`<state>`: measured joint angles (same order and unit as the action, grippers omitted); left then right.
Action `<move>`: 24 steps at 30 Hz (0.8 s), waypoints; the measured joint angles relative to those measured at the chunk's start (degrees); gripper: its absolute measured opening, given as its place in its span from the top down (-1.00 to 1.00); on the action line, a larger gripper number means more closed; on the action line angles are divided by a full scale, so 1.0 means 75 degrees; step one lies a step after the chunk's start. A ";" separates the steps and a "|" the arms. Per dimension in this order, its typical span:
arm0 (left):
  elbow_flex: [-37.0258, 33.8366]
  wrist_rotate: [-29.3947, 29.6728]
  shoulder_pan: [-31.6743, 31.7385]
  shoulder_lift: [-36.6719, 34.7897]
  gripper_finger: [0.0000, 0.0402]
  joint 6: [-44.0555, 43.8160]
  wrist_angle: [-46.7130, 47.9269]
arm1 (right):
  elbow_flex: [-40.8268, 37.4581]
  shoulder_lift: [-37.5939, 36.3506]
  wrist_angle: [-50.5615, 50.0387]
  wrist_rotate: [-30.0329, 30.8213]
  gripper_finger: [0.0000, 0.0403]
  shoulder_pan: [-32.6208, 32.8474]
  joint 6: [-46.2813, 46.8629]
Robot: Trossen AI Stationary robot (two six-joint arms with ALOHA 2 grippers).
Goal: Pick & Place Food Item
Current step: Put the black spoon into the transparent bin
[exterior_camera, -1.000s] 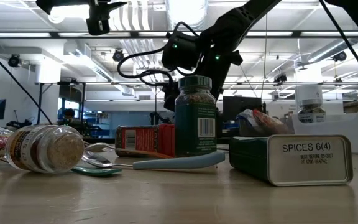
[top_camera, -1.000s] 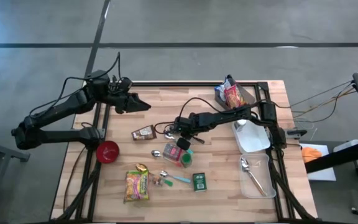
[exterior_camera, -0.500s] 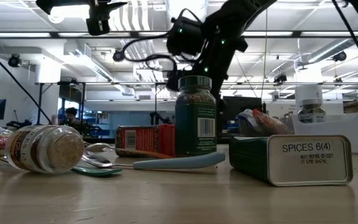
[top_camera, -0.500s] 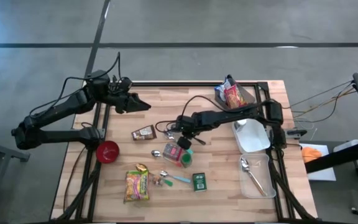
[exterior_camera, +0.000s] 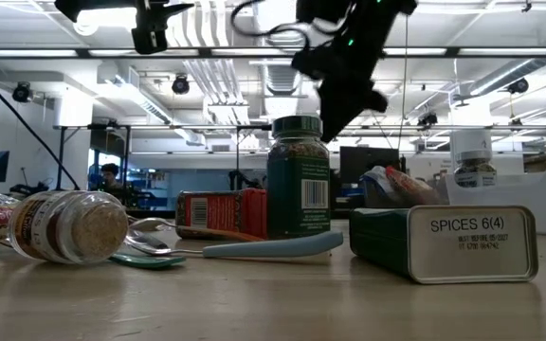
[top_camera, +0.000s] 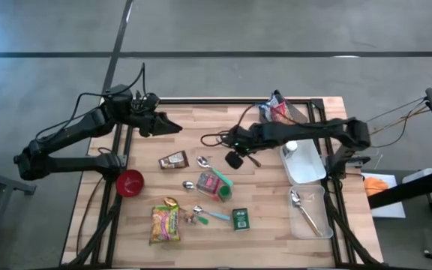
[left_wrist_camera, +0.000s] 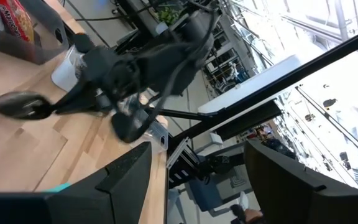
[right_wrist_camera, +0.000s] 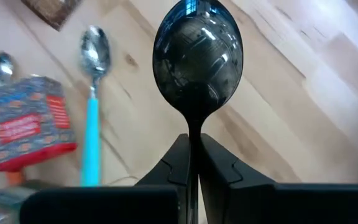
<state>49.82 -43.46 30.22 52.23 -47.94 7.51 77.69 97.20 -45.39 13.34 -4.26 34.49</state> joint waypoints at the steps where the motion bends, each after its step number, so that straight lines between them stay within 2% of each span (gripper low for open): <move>1: 0.0000 0.0029 0.0000 0.0000 -0.28 -0.0003 -0.0006 | -0.0073 -0.0202 -0.0082 -0.0014 0.96 0.0017 0.0164; 7: 0.0000 0.0196 0.0015 0.0000 -0.28 -0.0003 -0.0032 | -0.0867 -0.1573 -0.0381 -0.0199 0.96 0.0188 0.1360; 12: 0.0000 0.0368 0.0035 0.0000 -0.28 -0.0003 -0.0067 | -0.1566 -0.2681 -0.0382 -0.0245 0.96 0.0715 0.2601; 24: 0.0000 0.1654 0.0052 0.0069 -0.28 -0.0009 -0.0070 | -0.2973 -0.4668 -0.0443 0.0693 0.96 0.2664 0.5465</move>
<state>49.82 -31.05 30.61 52.75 -48.01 6.98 55.39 62.19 -48.71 18.54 15.72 75.48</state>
